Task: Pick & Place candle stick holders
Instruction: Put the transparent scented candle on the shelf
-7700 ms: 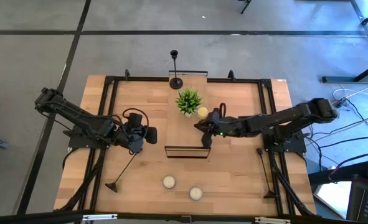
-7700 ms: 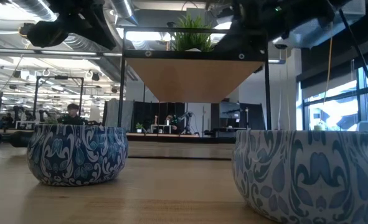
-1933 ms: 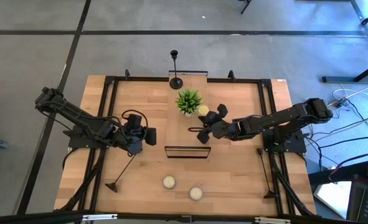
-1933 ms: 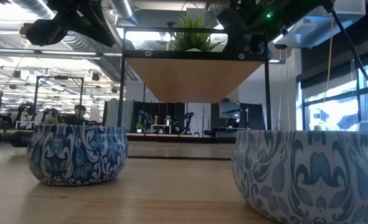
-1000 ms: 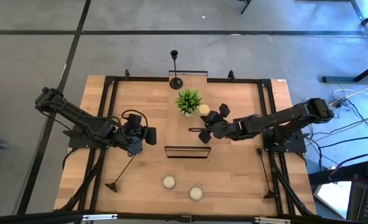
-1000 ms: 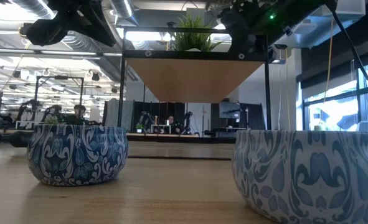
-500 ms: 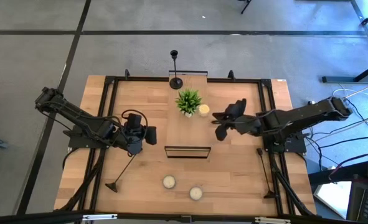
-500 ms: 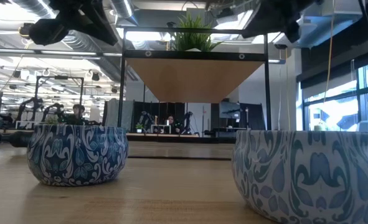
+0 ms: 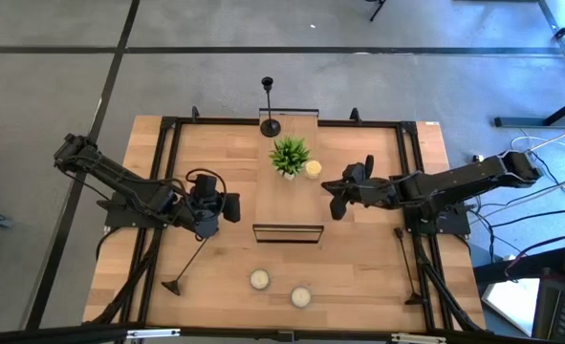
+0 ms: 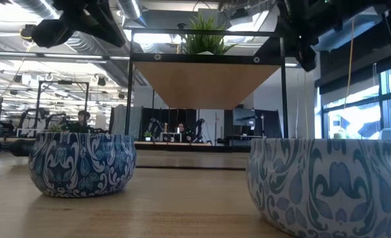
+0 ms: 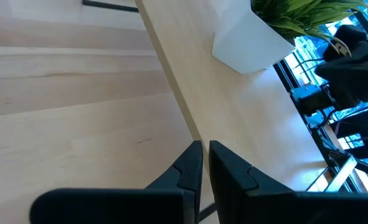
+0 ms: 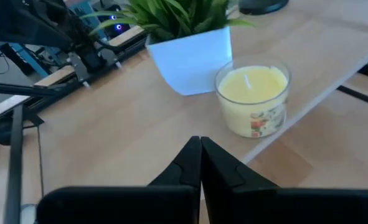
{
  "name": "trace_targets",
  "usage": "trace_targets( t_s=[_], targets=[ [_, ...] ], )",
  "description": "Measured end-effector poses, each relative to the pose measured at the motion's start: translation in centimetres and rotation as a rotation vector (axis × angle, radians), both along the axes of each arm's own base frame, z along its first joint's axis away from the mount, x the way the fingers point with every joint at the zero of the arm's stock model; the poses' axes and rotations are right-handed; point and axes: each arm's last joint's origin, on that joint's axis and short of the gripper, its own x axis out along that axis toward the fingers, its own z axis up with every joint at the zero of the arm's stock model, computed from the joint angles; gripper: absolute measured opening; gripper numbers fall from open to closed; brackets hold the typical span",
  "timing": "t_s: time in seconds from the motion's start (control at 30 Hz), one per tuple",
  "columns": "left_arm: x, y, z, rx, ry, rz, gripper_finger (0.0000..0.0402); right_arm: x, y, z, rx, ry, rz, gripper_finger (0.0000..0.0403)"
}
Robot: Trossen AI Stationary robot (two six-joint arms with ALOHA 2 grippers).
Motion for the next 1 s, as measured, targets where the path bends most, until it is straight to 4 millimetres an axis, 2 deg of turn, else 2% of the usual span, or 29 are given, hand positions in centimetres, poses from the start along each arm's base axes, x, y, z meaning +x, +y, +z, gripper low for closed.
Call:
trace_targets(
  t_s=[0.57,1.0],
  targets=[
    [0.0,0.0,0.0,0.014,-0.008,0.013,0.0022,1.1,-1.1,-0.9,-0.021,0.02,0.024,0.0006],
    [0.0,0.0,0.0,0.004,-0.017,0.022,0.0022,1.2,-1.9,-0.9,-0.032,0.029,0.01,0.0006]
  ],
)
